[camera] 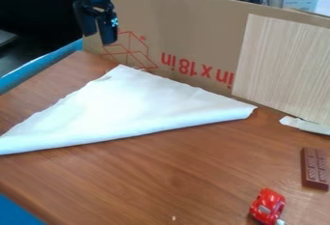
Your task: Fold the cloth from the left to right
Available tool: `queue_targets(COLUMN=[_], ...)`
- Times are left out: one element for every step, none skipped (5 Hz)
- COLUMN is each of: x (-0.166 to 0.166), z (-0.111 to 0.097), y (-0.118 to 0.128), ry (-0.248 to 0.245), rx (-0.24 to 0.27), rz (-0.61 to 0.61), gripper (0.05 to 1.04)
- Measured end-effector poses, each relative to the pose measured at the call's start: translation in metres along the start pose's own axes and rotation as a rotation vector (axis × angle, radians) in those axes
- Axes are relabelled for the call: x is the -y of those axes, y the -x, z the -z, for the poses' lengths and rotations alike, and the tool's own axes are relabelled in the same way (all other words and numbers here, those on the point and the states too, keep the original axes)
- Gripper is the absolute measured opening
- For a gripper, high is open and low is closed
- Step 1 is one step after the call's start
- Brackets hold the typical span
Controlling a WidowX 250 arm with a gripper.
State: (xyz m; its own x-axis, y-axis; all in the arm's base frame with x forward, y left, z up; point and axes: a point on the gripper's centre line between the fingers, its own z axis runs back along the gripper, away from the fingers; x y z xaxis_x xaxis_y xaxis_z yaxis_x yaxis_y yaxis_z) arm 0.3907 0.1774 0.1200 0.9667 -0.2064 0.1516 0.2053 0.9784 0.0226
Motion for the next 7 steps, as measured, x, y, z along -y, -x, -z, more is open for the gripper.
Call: queue_targets(x=[0.002,0.009,0.005,-0.007,-0.014,-0.030,-0.038], z=[0.017,0.039,0.032,0.028,0.026,0.023,0.020], y=[0.005,0.018,0.028,0.045,0.066,0.092,0.117], ry=[0.025,0.040,0.027,0.031,0.056,0.077,0.114], rx=[-0.035,-0.057,-0.028,0.002,0.028,0.047,0.074], rz=[-0.008,-0.037,-0.067,-0.137,-0.214,-0.333,-0.424], gripper=[1.000,1.000,1.000,0.999,1.000,0.999,1.000])
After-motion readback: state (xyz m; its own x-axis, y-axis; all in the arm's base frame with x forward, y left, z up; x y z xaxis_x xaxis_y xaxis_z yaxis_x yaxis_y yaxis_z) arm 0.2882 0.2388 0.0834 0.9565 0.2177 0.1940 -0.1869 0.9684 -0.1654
